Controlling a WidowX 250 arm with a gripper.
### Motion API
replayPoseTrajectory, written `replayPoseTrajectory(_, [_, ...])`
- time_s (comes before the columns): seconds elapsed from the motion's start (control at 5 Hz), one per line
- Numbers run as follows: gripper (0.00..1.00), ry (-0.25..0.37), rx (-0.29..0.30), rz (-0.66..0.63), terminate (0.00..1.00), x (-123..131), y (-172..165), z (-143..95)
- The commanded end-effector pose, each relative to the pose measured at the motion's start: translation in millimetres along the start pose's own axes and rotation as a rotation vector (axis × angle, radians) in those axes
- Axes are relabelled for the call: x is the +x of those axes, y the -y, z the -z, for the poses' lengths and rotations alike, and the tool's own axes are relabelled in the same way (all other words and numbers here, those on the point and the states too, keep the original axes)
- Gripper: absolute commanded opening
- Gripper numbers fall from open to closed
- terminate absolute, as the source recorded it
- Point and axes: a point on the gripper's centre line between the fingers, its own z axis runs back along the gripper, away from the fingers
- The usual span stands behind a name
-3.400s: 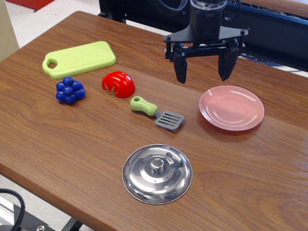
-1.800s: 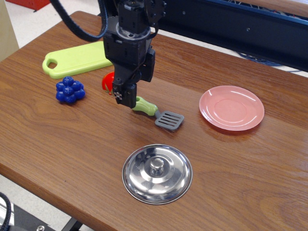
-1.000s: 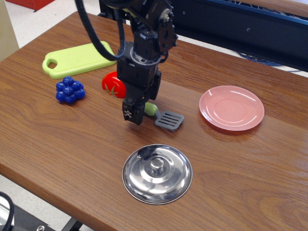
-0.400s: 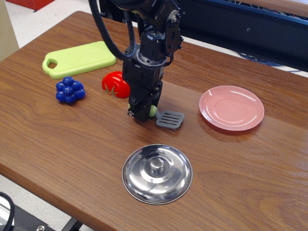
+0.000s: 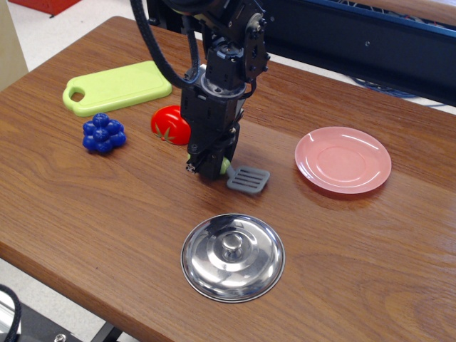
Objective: Put spatula on cutting board
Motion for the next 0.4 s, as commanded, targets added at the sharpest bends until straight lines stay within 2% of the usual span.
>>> replayPoseTrajectory(0.0, [0.00, -0.088, -0.093, 0.055, 0.00, 13.6, 7.3, -58.0])
replayPoseTrajectory(0.2, [0.00, -0.084, -0.142, 0.076, 0.00, 34.4, 9.5, -60.8])
